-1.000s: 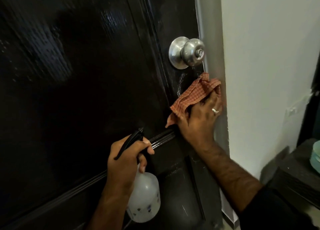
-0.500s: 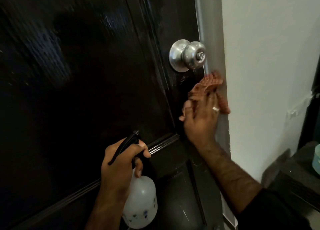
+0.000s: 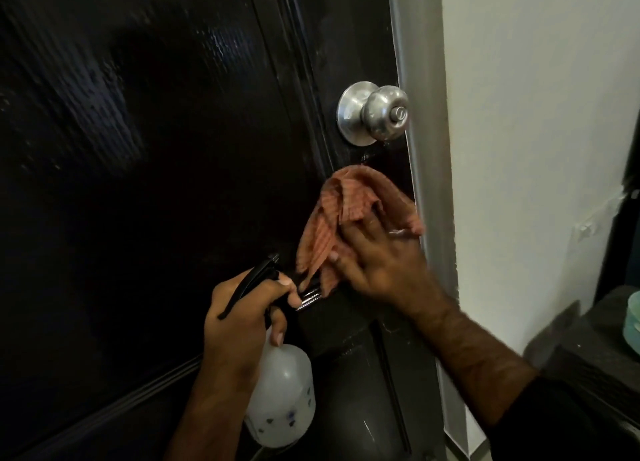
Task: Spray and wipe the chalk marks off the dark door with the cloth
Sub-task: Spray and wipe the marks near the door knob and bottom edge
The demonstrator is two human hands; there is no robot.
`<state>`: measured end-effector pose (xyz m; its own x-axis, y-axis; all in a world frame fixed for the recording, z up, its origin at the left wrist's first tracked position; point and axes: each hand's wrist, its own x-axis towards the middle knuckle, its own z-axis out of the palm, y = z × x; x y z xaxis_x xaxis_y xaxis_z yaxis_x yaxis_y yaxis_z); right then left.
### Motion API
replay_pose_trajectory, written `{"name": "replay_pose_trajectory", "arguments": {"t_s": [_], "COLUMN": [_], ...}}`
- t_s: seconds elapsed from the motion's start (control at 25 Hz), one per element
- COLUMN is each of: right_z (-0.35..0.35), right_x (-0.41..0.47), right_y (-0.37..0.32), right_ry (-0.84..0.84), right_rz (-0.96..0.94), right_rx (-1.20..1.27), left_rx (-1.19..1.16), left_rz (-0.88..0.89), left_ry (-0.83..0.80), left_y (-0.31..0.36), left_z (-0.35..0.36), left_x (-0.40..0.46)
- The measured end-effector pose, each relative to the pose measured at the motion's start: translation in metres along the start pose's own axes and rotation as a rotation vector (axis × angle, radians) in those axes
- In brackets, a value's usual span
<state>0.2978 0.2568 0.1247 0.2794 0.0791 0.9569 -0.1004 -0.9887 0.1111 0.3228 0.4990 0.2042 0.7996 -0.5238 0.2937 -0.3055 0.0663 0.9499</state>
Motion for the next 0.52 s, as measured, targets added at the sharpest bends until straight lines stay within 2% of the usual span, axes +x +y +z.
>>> {"name": "replay_pose_trajectory", "arguments": {"t_s": [0.08, 0.12, 0.16, 0.24, 0.28, 0.32, 0.4, 0.44, 0.52], "right_z": [-0.012, -0.013, -0.012, -0.01, -0.013, -0.015, -0.012, -0.008, -0.001], "right_x": [0.016, 0.021, 0.024, 0.019, 0.02, 0.024, 0.037, 0.04, 0.034], "right_y": [0.009, 0.002, -0.008, -0.024, -0.021, -0.014, -0.015, -0.024, -0.043], "right_ry": [0.123, 0.174, 0.181, 0.085, 0.039, 0.033, 0.109, 0.104, 0.026], "right_rz": [0.575, 0.767, 0.759, 0.311, 0.166, 0.188, 0.476, 0.524, 0.301], "right_rx": [0.123, 0.151, 0.116, 0.013, -0.027, -0.032, 0.093, 0.141, 0.117], "left_rx": [0.019, 0.025, 0.025, 0.014, 0.007, 0.005, 0.013, 0.014, 0.009], "left_rz": [0.017, 0.024, 0.028, 0.028, 0.028, 0.03, 0.041, 0.046, 0.056], "left_ry": [-0.014, -0.022, -0.028, -0.024, -0.016, -0.004, 0.017, 0.024, 0.032], "left_y": [0.003, 0.005, 0.006, 0.009, 0.011, 0.013, 0.018, 0.02, 0.026], "left_z": [-0.001, -0.002, -0.003, -0.003, -0.003, -0.003, -0.003, -0.004, -0.005], "left_x": [0.003, 0.005, 0.006, 0.008, 0.01, 0.011, 0.013, 0.013, 0.014]}}
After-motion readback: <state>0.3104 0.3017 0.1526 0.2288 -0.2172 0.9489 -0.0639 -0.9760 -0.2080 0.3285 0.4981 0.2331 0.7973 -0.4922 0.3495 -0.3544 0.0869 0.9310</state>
